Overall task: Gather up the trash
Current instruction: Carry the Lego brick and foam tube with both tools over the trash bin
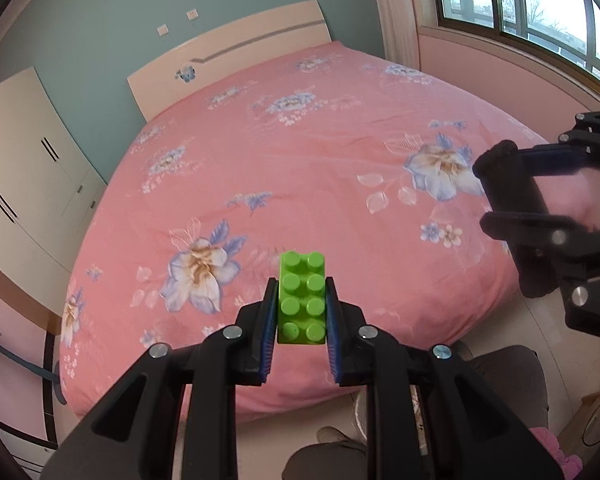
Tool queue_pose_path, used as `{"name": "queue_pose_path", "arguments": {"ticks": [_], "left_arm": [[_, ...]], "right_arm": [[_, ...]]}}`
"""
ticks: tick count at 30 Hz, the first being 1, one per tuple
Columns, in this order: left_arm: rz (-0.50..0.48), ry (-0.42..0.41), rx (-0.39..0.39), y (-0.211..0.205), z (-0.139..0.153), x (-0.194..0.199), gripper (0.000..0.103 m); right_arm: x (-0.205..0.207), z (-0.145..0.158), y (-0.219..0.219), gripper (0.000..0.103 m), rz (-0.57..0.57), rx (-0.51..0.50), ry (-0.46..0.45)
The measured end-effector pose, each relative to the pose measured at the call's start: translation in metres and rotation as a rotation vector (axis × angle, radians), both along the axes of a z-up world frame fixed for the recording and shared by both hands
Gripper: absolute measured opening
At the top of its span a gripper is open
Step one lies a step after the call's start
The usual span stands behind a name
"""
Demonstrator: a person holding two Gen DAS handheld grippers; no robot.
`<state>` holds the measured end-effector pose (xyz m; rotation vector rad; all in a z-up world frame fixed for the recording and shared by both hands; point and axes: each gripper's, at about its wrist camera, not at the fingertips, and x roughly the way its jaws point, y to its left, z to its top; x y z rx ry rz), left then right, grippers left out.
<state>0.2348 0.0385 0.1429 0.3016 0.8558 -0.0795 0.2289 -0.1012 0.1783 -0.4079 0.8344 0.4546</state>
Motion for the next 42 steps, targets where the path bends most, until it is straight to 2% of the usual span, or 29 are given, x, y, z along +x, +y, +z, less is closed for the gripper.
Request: {"name": "queue_pose_path", "arguments": {"ticks": [16,33,42], "left_arm": [[-0.034,0.185,-0.025,-0.013,-0.101,-0.010,0.024],[-0.066,0.348,-0.073,-0.026,-0.185,-0.025,0.024],[-0.073,0.431,-0.107,-0.029,-0.230,-0.031,0.024]], "right_arm": [[-0.009,-0.077,0.001,0.045,0.015,-0.022,0.125],[-0.028,-0.169,0.007,0.045,0.062,-0.073,0.249],[-0.040,-0.224,0.011,0.045,0.089,-0.076,0.358]]}}
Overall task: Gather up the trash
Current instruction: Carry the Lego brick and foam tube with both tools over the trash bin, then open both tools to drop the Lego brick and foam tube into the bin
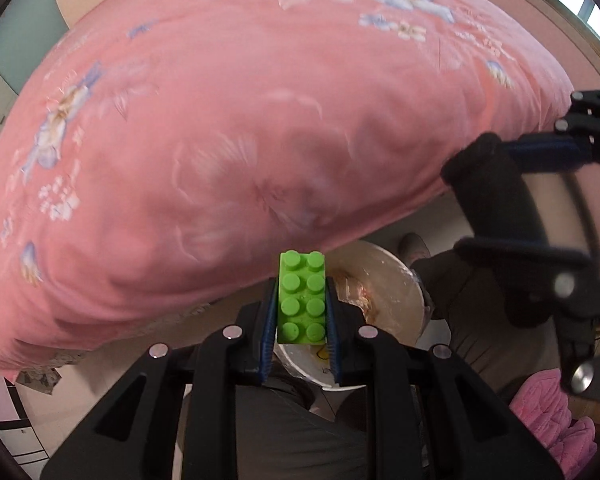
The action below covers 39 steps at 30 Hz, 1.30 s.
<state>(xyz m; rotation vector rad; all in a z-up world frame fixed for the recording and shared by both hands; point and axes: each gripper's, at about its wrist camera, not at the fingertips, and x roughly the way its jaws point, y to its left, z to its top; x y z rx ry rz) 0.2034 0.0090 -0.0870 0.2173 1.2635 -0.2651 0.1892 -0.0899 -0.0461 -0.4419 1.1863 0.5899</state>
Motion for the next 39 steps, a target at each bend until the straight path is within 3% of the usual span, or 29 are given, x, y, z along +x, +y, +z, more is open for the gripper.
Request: {"name": "queue_pose_path", "arguments": {"ticks": [25,39], "left_arm": [[0.067,0.254,-0.089,0.005,-0.143,-0.010,0.024],[0.143,0.330,-0.110,0.008,-0.212,-0.008,0.024]], "right_arm": [[0.005,-0.179,-0.011,0.045,-0.086,-0.007,0.300],[0.004,-0.255,-0.001,0.045,-0.139,-0.026,0.377]]}}
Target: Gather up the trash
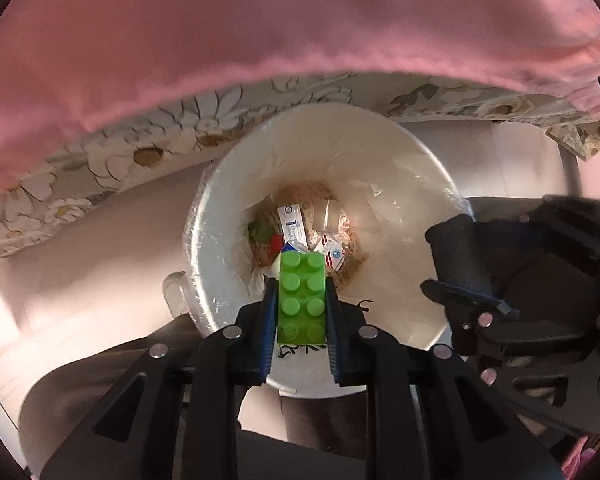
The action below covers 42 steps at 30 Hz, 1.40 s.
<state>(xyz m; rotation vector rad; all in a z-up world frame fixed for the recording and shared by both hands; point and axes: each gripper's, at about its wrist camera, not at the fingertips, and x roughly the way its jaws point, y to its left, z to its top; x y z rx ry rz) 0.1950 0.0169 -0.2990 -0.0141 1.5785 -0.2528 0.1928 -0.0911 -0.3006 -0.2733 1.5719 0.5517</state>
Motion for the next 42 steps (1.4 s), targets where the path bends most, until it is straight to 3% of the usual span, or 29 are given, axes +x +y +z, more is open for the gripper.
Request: {"name": "queue_pose_path", "arguments": {"ticks": [23,27,38,42], "left_arm": [[0.206,0.145,-0.115,0.010,-0.075,0.007,0.026],[0.232,0.170,-0.116,0.011,-0.082,0.007,0.047],[0.220,0.160,-0.109,0.008,-0.079,0.004,0.047],[0.222,0.150,-0.073,0.011,-0.074,0.001,0.047]], "right_arm": [[0.015,-0.086,0.006,0.047,-0.121,-0.064,0.097],[0.014,-0.092,0.009,0.054,-0.097,-0.107,0.089],[0.015,-0.090,0.005,0.054,-0.101,-0.097,0.091],[0.013,-0.085,0.006,0.054,-0.097,-0.101,0.083]]}}
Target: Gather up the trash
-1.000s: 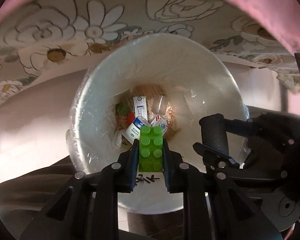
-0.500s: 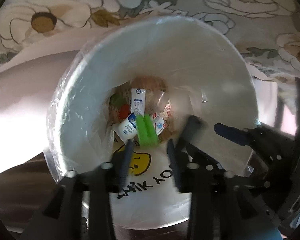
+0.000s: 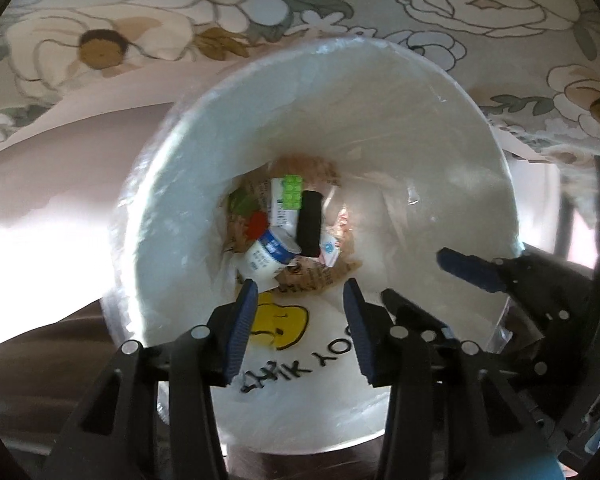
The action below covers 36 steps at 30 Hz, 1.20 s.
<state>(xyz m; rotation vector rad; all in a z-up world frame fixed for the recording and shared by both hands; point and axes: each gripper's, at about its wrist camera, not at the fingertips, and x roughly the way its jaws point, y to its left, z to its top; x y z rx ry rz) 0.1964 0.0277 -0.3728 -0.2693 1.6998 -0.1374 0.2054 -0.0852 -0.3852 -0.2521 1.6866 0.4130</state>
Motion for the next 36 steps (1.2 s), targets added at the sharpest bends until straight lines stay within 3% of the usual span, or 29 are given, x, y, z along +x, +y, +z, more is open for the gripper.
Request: {"name": "queue_pose_path", "arguments": {"ticks": [8,13,18,21,27,31,36], "left_arm": [[-0.045,-0.038,0.070,-0.002,0.034,-0.015,0.047],[-0.076,-0.133,0.136,0.004,0.078,-0.025,0.052],[-0.052,-0.256,0.192,0.018,0.134,-0.031,0.060],[-0.046,-0.334,0.199,0.025,0.174,-0.036,0.065],[-0.085,-0.490,0.235,0.022,0.248,-0.057,0.077],[-0.103,-0.573,0.214,0.017,0.287,-0.077,0.084],[-0.132,-0.677,0.246,0.005,0.322,-0.112,0.090]], "right_arm": [[-0.013,0.029,-0.001,0.054,0.043,-0.012,-0.060],[-0.021,0.066,-0.006,0.054,0.050,0.010,-0.102],[-0.030,0.132,-0.013,0.054,0.062,0.038,-0.214],[-0.039,0.175,-0.015,0.068,0.082,0.039,-0.284],[-0.063,0.258,-0.026,0.069,0.097,0.085,-0.428],[-0.083,0.301,-0.037,0.075,0.081,0.123,-0.522],[-0.114,0.329,-0.043,0.078,0.060,0.172,-0.589]]}}
